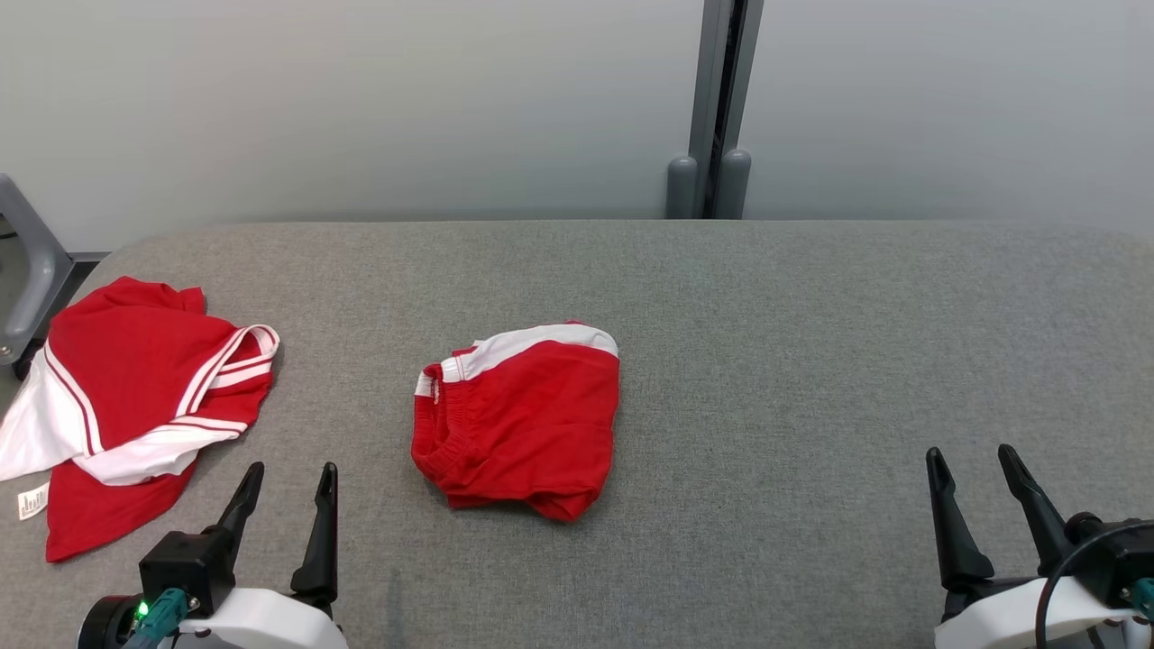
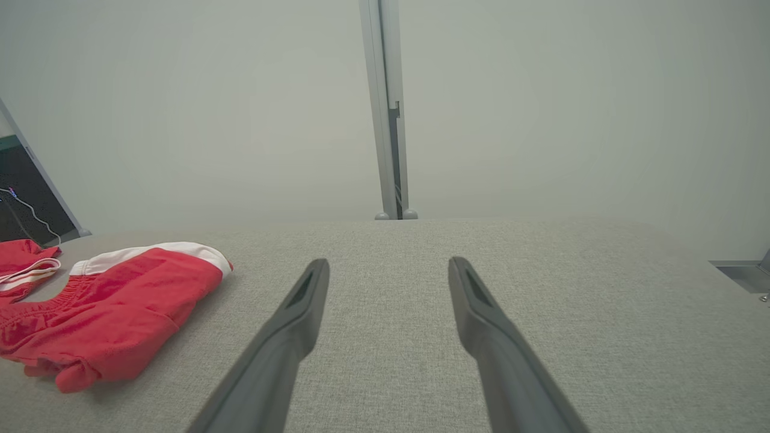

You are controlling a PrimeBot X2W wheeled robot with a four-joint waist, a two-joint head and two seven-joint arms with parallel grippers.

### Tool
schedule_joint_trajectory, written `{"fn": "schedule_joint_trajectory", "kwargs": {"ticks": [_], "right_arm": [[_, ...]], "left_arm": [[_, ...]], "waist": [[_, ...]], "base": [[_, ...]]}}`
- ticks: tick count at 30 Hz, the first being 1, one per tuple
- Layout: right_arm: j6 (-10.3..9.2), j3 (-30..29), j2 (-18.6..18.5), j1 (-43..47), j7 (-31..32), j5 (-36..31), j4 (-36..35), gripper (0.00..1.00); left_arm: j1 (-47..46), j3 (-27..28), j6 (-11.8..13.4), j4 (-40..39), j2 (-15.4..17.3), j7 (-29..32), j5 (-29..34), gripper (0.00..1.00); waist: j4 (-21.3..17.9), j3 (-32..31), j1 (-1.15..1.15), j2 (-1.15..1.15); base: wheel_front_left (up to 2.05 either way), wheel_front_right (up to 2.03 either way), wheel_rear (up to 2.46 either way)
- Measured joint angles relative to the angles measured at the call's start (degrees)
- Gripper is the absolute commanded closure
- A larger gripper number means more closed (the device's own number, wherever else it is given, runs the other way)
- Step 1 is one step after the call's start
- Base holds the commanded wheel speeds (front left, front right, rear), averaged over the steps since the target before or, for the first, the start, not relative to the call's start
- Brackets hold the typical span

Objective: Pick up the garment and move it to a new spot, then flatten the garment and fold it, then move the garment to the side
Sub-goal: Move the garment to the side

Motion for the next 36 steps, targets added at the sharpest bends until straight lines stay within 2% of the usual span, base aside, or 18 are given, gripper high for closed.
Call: {"fn": "schedule_joint_trajectory", "kwargs": {"ticks": [9, 15, 26, 36], "right_arm": [[0.00, -0.9, 0.1, -0.1, 0.2, -0.2, 0.1, 0.00], [0.00, 0.4, -0.2, -5.3, 0.7, 0.9, 4.5, 0.00], [0.00, 9.8, -0.3, -16.9, 0.2, 6.0, 19.8, 0.00], [0.00, 21.0, 0.0, -27.3, 0.1, 12.6, 30.8, 0.00]], "left_arm": [[-0.5, -0.4, 0.1, -0.2, 0.0, -0.3, 0.0, 0.00], [-3.2, -1.0, -0.4, -0.1, -0.3, -1.2, 0.0, 0.00], [-7.9, -3.2, -2.3, 2.2, -1.6, -3.1, 0.0, 0.00], [-11.9, -4.4, -3.1, 5.3, -4.0, -5.6, 0.0, 0.00]], "waist": [[0.5, 0.5, 0.00, 0.00], [3.7, 1.9, 0.00, 0.00], [10.9, 5.5, 0.00, 0.00], [14.5, 10.9, 0.00, 0.00]], "base": [[0.00, 0.00, 0.00], [0.00, 0.00, 0.00], [0.00, 0.00, 0.00], [0.00, 0.00, 0.00]]}}
